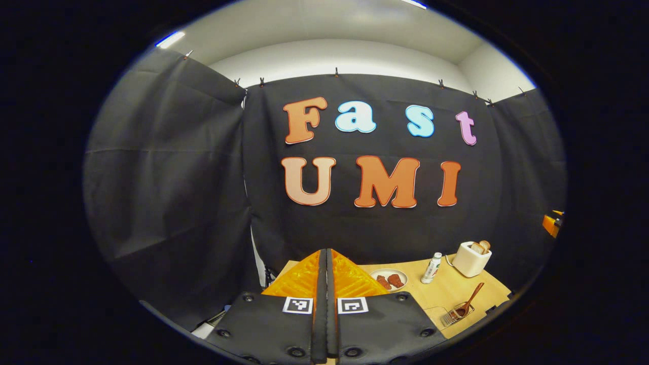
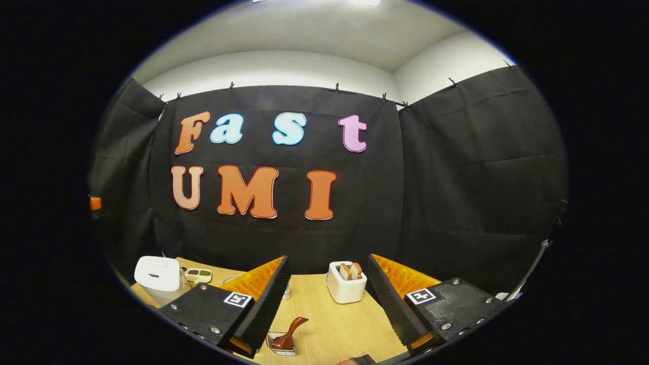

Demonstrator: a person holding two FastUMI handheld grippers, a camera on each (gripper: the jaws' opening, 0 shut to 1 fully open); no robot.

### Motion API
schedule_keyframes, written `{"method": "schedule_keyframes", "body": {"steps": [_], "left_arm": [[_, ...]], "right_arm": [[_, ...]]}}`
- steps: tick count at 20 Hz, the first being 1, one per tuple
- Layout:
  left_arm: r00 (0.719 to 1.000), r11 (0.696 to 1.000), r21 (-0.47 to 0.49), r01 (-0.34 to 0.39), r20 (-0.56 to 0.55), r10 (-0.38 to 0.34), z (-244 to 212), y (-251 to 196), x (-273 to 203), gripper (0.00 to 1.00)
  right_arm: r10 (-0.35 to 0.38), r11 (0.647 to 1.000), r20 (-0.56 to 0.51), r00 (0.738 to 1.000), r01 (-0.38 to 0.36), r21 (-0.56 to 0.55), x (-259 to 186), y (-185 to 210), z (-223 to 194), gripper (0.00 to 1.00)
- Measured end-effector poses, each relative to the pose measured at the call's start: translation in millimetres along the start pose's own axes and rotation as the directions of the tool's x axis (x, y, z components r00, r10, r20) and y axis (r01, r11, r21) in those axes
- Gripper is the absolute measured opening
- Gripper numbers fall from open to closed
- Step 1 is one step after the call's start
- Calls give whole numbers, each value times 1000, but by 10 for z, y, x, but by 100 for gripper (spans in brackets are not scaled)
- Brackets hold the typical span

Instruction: Close the left gripper, press the button to open the rice cooker; take a wooden spoon from the chopstick holder with the right hand, scoop a spoonful of rice and pour it into the rice cooker, then put the wooden spoon back into the chopstick holder.

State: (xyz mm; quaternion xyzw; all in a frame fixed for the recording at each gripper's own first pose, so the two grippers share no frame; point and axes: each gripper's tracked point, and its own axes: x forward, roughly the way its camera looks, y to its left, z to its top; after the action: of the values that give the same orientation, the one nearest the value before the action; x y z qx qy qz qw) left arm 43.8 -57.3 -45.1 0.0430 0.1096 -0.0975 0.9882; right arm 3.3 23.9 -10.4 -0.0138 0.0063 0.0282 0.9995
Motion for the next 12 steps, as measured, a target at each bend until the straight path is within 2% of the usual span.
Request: {"method": "schedule_keyframes", "body": {"steps": [3,8,12], "left_arm": [[997,999,-27,43,-67,-45,-175,-107,266,4],[984,997,-39,73,-158,-78,-489,-221,617,4],[966,992,-71,105,-232,-119,-808,-368,923,4]], "right_arm": [[-4,1000,-16,1000,4,-2,4,-15,-61,95],[-24,1000,-28,999,24,-2,-5,-92,-120,95],[-34,999,-45,998,34,7,-10,-120,-184,95]]}}
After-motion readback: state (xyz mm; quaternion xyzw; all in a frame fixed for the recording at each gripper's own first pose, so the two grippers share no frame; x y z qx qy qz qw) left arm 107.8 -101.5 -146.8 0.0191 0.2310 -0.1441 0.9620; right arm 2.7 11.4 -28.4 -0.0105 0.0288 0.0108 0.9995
